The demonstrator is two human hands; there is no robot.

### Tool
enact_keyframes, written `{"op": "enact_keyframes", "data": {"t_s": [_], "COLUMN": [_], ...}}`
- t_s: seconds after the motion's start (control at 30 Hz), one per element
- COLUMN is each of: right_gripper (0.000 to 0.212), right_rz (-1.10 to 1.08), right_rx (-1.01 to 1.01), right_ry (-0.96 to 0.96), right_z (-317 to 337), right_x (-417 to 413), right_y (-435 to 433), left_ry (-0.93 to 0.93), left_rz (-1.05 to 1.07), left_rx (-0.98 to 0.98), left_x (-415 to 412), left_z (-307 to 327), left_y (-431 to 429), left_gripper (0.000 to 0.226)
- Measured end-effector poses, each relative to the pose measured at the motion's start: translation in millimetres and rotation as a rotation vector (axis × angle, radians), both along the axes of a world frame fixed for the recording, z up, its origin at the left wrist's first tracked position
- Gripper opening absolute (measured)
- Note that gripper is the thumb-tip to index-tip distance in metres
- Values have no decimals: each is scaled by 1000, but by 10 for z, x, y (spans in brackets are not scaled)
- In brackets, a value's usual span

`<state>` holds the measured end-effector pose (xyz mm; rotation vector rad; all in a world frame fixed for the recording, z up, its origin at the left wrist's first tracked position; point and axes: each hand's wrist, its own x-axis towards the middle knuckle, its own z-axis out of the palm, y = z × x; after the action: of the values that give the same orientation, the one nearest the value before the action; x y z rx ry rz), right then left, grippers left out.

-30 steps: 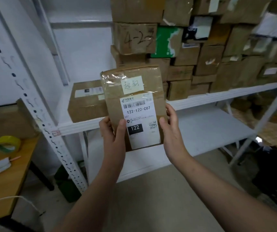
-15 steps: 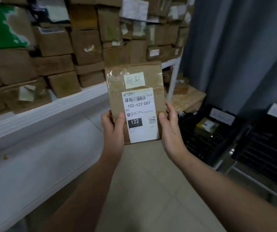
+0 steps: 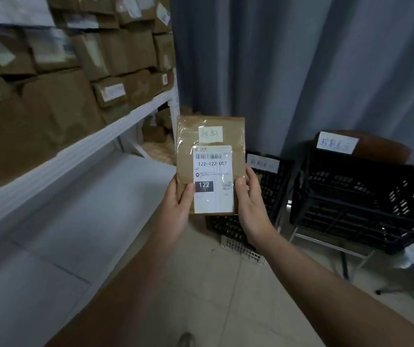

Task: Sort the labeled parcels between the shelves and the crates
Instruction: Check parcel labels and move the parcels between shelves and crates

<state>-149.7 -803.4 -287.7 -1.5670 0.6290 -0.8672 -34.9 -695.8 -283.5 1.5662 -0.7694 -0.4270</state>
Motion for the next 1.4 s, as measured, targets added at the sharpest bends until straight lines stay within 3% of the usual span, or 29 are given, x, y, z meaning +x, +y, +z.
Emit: {"op": "enact_keyframes", "data": {"t_s": [0.43, 0.6, 0.7, 0.9, 1.07, 1.23, 1.4], "right_gripper": [47, 31, 36, 67, 72, 96, 102], "right_rz": [-326, -349, -307, -261, -271, -223, -223], "right_rx": [85, 117, 193, 244, 234, 358, 250], "right_ry": [129, 126, 182, 354, 700, 823, 1120], "right_z": [-446, -709, -977, -1648, -2225, -2924, -3592], "right_x": [671, 741, 831, 991, 1102, 1234, 1339], "right_y": [-1930, -2875, -3413, -4195, -4705, -5199, -5451], "left_ry": [34, 156, 209, 103, 19, 47, 106], "left_rz": [-266, -366, -348, -446, -569, -570, -622], "left_rx": [201, 278, 376, 492, 646, 655, 736], "left_x": [944, 1099, 1276, 1563, 1732, 1775, 1798], "left_z": [-404, -739, -1021, -1758, -2327, -3103, -3866], "left_y": [-2309, -3340, -3890, -4857, -5650, -6160, -6457], "left_gripper": [39, 36, 46, 48, 54, 54, 42]}}
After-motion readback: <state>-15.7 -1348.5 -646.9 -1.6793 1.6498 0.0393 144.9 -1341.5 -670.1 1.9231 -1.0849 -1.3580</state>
